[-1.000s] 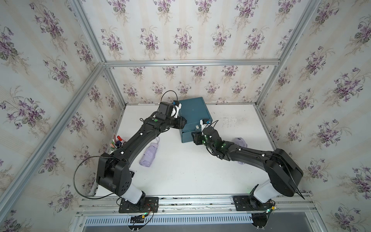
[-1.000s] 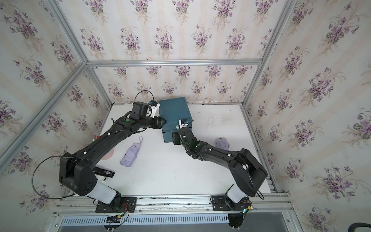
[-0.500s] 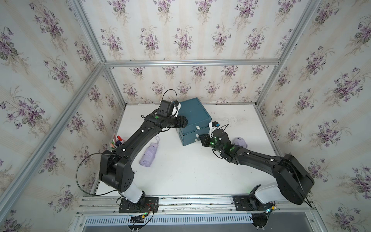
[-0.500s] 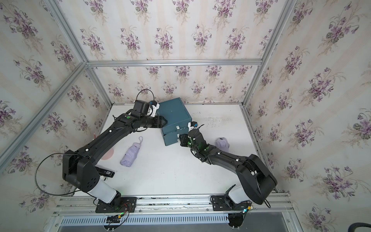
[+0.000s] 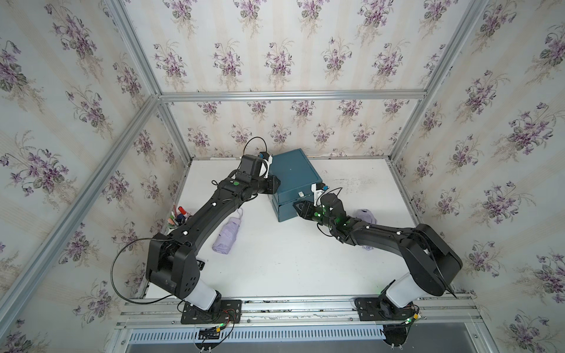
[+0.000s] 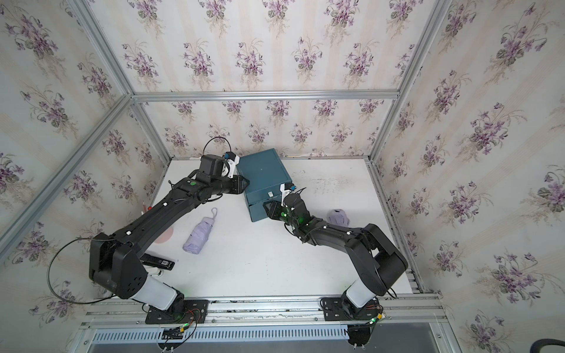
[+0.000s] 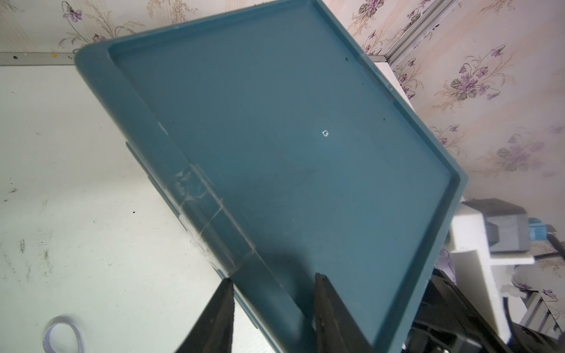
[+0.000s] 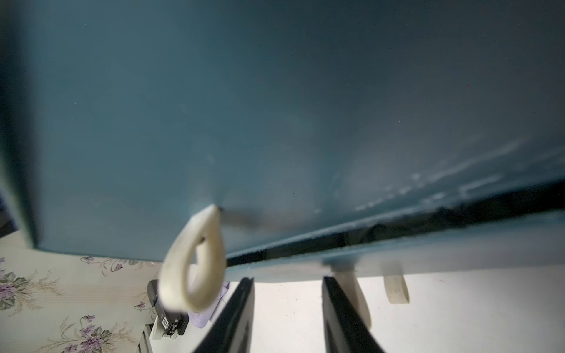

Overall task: Place the umbrella in the drawer by color
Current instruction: Close the drawer in the storage box.

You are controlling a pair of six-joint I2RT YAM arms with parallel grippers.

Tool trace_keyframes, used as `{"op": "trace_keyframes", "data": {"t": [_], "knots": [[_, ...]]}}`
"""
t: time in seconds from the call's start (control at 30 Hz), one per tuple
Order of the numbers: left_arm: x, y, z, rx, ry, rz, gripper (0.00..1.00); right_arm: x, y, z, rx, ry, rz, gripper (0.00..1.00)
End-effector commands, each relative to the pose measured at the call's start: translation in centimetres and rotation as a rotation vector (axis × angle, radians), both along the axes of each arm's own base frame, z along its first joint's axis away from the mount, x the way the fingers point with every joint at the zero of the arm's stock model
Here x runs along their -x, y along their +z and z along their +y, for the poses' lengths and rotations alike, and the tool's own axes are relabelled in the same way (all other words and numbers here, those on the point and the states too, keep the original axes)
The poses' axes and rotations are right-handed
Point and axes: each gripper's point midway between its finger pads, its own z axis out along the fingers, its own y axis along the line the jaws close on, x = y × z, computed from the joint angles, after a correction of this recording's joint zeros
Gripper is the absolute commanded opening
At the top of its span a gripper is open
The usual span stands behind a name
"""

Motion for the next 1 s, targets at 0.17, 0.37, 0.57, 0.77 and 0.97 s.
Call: {"op": "trace_keyframes", "data": {"t": [0.17, 0.37, 0.57, 0.77, 0.97], "knots": [[8.0, -7.6, 4.0, -0.281, -0.123, 0.343, 0.33, -0.3, 0.7, -7.6, 0.009, -0.187, 0.048, 0.54], [8.0, -6.9, 4.0, -0.284, -0.127, 0.333, 0.32, -1.2, 2.1, -11.2, 0.088, -0.191, 0.042, 0.53], [7.7, -6.5, 3.6, -0.263, -0.124, 0.328, 0.31, 2.3, -0.8, -10.9, -0.006, -0.157, 0.105, 0.44], [7.3, -6.2, 3.5, -0.267, -0.127, 0.324, 0.3, 3.7, -1.1, -9.2, -0.132, -0.133, 0.099, 0.26], [7.5, -6.3, 3.4, -0.258, -0.127, 0.33, 0.3, 1.8, 0.3, -8.1, -0.207, -0.151, 0.049, 0.21]]}}
